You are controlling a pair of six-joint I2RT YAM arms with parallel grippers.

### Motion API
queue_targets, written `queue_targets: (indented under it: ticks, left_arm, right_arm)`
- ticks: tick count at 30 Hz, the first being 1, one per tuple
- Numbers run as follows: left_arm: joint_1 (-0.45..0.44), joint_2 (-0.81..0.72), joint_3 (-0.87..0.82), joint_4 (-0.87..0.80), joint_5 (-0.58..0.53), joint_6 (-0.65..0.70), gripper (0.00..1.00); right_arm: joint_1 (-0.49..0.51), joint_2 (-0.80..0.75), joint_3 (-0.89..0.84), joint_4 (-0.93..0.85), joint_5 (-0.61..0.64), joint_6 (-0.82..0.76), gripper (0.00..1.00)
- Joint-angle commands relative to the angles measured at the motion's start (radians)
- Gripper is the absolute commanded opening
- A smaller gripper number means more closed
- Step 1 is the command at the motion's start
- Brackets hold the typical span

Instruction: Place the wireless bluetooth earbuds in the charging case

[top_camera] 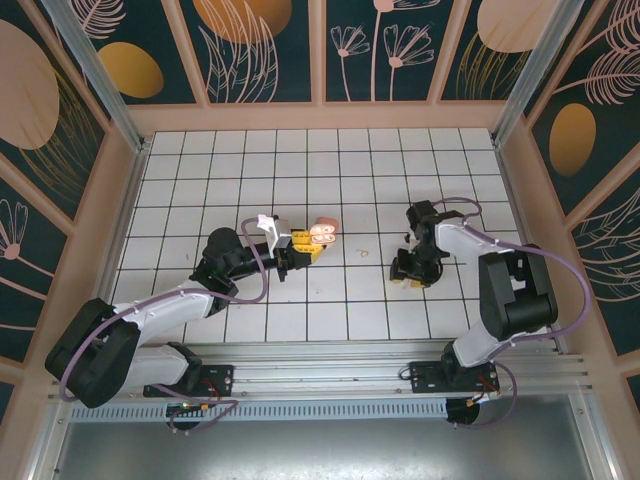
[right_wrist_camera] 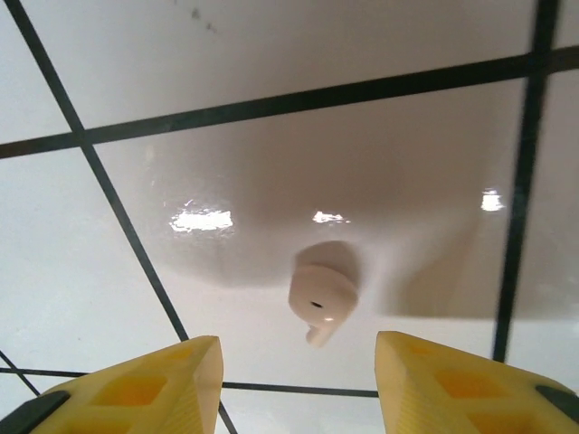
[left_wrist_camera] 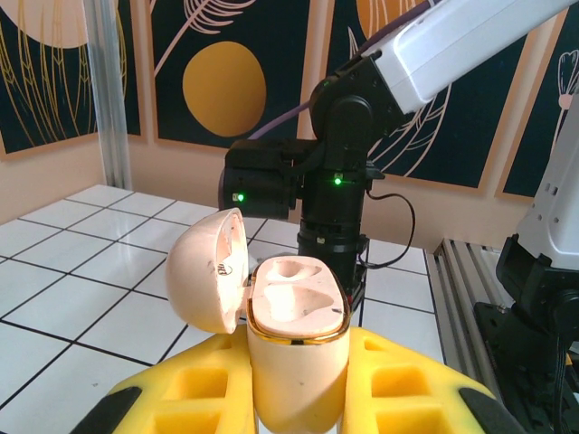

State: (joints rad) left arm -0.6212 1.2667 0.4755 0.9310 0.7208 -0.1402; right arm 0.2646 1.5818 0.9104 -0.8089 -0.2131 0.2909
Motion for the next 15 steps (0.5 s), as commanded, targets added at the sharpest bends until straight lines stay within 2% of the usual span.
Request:
queue_targets:
  ticks: [1,4,15]
  left_arm:
    - [-0.006,-0.012,0.031,0.025,0.008,-0.003,0.14]
    - [-0.005,-0.013,0.028,0.022,0.006,-0.002,0.14]
    - [-0.005,-0.021,0.028,0.003,-0.002,0.01,0.14]
  right_arm:
    - [0.003,-0.016,0.056,-0.076,0.1,0.011,0.47]
    - [0.003,0.013,0.077,-0.082,0.125,0.002,0.45]
    - [0.03,0.103,0.11,-0.032,0.087,-0.018,0.39]
